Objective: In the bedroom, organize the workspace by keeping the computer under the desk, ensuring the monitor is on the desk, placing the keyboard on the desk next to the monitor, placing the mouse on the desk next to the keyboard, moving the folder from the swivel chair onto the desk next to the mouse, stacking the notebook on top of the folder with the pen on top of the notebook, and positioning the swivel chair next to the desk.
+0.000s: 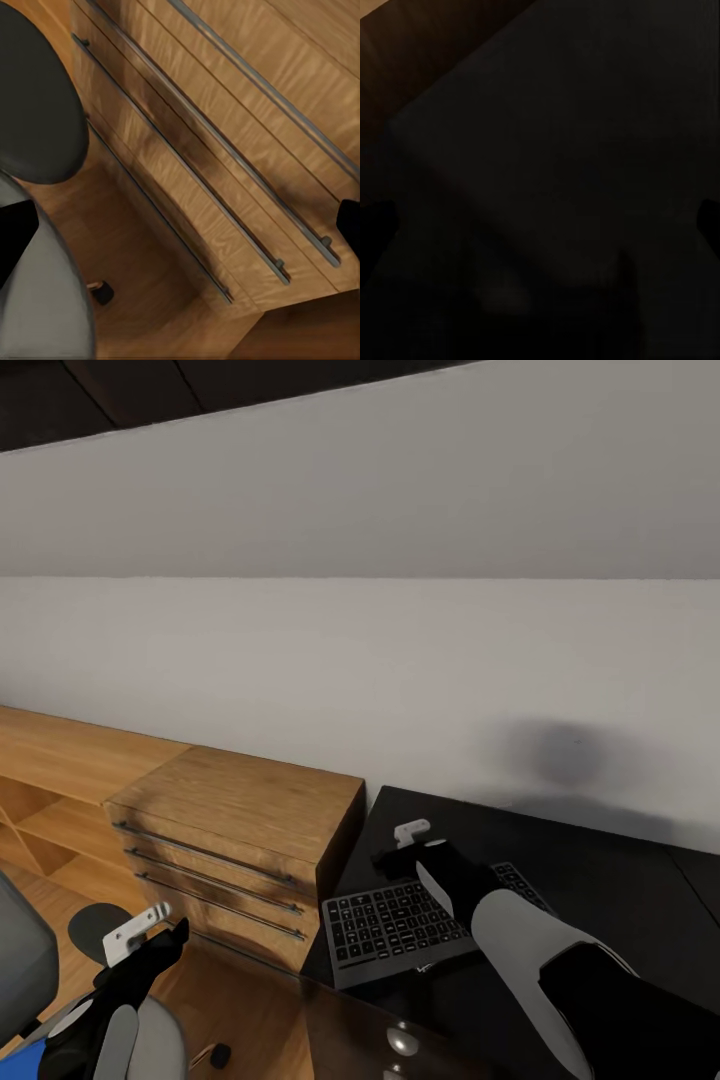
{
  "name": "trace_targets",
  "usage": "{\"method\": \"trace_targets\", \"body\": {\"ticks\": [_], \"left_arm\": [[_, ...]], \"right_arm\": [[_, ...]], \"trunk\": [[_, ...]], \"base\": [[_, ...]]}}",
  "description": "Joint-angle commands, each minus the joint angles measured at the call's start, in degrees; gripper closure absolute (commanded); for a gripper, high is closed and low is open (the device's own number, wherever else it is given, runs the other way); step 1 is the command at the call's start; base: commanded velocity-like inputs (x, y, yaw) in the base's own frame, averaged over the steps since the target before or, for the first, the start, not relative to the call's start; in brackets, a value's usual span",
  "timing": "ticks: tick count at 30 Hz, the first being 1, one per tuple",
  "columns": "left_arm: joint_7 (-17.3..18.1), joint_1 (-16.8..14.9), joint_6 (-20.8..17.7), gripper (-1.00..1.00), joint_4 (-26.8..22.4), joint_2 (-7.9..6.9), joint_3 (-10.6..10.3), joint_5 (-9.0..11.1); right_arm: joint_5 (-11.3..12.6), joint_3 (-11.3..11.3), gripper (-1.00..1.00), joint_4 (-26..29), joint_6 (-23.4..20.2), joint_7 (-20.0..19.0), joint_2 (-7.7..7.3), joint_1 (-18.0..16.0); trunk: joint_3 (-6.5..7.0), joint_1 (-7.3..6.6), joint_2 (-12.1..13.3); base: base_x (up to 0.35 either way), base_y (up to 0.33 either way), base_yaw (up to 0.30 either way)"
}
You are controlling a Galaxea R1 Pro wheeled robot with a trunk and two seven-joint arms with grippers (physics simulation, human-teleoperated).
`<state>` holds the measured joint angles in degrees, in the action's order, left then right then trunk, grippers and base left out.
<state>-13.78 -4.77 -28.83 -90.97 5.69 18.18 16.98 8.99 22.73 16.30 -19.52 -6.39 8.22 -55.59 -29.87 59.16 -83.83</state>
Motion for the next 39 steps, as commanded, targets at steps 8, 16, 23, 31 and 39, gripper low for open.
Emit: {"method": "trace_targets", "body": {"ticks": [8, 16, 23, 31, 39], "left_arm": [[-0.37, -0.05, -0.43, -1.0, -0.2, 0.03, 0.1, 0.6], [-0.37, -0.03, -0.48, -1.0, -0.38, 0.03, 0.1, 0.71], [-0.37, -0.03, -0.49, -1.0, -0.43, 0.1, 0.09, 1.12], [-0.37, -0.03, -0.6, -1.0, -0.31, 0.11, 0.1, 1.13], [-0.37, -0.02, -0.57, -1.0, -0.26, 0.11, 0.1, 1.13]], "right_arm": [[0.59, 0.39, -1.0, -0.37, -1.18, 0.14, -0.04, -0.05], [0.59, 0.39, -1.0, -0.39, -1.22, 1.14, -0.04, -0.05], [0.59, 0.39, -1.0, -0.39, -1.22, 2.66, -0.04, -0.05], [0.59, 0.39, -1.0, -0.39, -1.29, 2.76, -0.04, -0.05], [0.52, 0.41, -1.0, -0.39, -1.63, 2.86, -0.03, -0.05]], "trunk": [[-0.06, 0.0, -0.04], [-0.06, 0.0, -0.04], [-0.78, 0.88, -1.64], [-0.78, 0.88, -1.64], [-0.78, 0.88, -1.64]], "base": [[0.0, 0.0, 0.0], [0.0, 0.0, 0.0], [0.0, 0.0, 0.0], [0.0, 0.0, 0.0], [0.0, 0.0, 0.0]]}}
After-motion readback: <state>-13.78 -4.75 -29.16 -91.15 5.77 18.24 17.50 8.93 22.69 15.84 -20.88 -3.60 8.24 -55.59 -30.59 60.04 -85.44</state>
